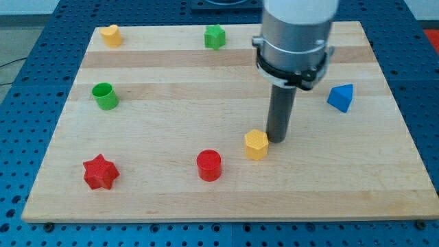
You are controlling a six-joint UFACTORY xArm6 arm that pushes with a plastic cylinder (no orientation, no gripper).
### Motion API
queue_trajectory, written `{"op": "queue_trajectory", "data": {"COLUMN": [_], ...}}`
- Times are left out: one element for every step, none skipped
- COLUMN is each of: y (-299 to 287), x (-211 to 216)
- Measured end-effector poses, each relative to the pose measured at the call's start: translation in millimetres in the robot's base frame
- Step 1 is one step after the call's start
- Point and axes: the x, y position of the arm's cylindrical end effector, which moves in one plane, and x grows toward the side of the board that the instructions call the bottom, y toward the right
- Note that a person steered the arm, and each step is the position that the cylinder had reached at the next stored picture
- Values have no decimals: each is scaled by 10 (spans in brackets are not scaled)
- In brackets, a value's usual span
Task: Move yellow hexagon vertically below the blue triangle
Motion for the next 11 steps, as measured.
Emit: {"op": "queue_trajectory", "data": {"y": [-836,-1404,-1325,-912,-525,-762,-739,-216,371,949,1137], "x": [-106,-138,123,4,42,66,377,376,437,482,467]}}
